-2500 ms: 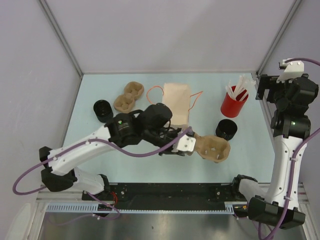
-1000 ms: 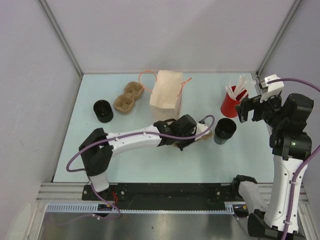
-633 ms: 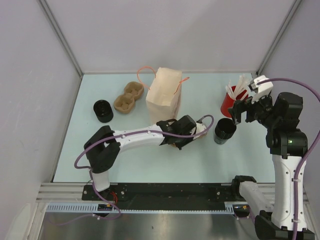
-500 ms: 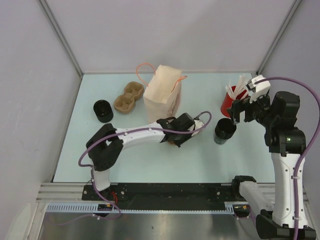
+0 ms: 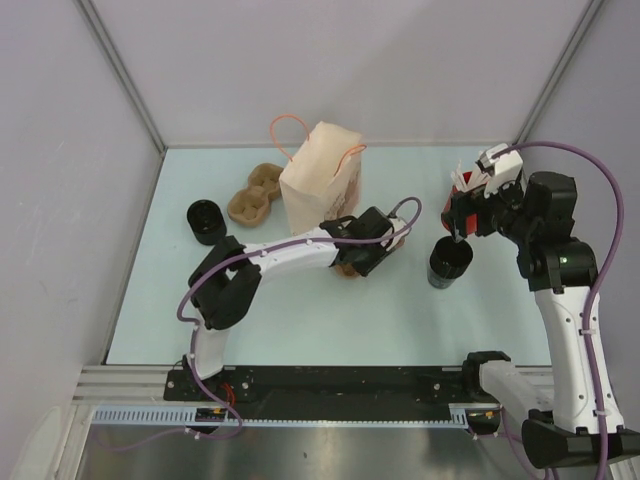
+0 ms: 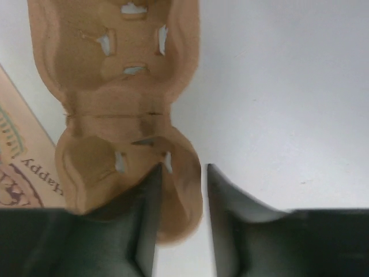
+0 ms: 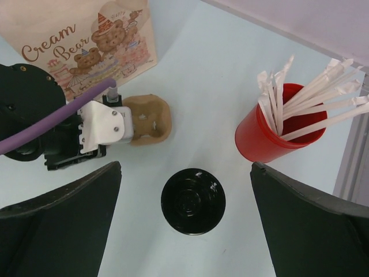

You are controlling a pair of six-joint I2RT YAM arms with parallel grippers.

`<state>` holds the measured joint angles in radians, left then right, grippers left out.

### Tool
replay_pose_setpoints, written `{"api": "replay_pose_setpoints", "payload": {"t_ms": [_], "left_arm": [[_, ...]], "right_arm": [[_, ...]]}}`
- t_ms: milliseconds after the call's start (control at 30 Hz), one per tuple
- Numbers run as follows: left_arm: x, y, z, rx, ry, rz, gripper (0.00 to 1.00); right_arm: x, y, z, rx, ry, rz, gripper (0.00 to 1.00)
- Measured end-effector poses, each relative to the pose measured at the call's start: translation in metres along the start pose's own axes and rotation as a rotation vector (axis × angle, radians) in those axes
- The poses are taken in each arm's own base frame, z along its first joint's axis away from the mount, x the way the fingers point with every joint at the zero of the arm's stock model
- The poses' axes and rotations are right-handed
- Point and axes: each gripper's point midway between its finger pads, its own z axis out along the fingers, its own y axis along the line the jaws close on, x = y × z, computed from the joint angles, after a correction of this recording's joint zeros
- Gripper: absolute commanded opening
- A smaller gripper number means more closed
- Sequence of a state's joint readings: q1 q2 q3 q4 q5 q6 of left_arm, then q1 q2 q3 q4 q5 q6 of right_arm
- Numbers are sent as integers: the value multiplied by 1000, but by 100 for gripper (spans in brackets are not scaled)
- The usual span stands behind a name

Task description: Pack the takeout coffee

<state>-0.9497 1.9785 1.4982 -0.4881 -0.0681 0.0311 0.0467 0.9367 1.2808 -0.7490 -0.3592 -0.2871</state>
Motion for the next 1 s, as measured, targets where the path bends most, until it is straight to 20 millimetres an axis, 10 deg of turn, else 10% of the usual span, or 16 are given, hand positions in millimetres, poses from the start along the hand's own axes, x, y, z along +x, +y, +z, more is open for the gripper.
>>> {"api": "replay_pose_setpoints", "payload": {"t_ms": [300,467,700,1000], "left_arm": [[-11,-12,-7,72,-22,-7,96],[-21,-17,-35,158,-59,15,99],[-43,-11,-137,280,-262,159,99],[14,-8,-204,306,-292,293,99]], "right_arm": [[-4,-6,12,30,-1,4,100],[-8,-4,20,20,-14,0,100],[-5,8,40,-37,14,1,100],[21,44,87,-182,133,9,100]]}}
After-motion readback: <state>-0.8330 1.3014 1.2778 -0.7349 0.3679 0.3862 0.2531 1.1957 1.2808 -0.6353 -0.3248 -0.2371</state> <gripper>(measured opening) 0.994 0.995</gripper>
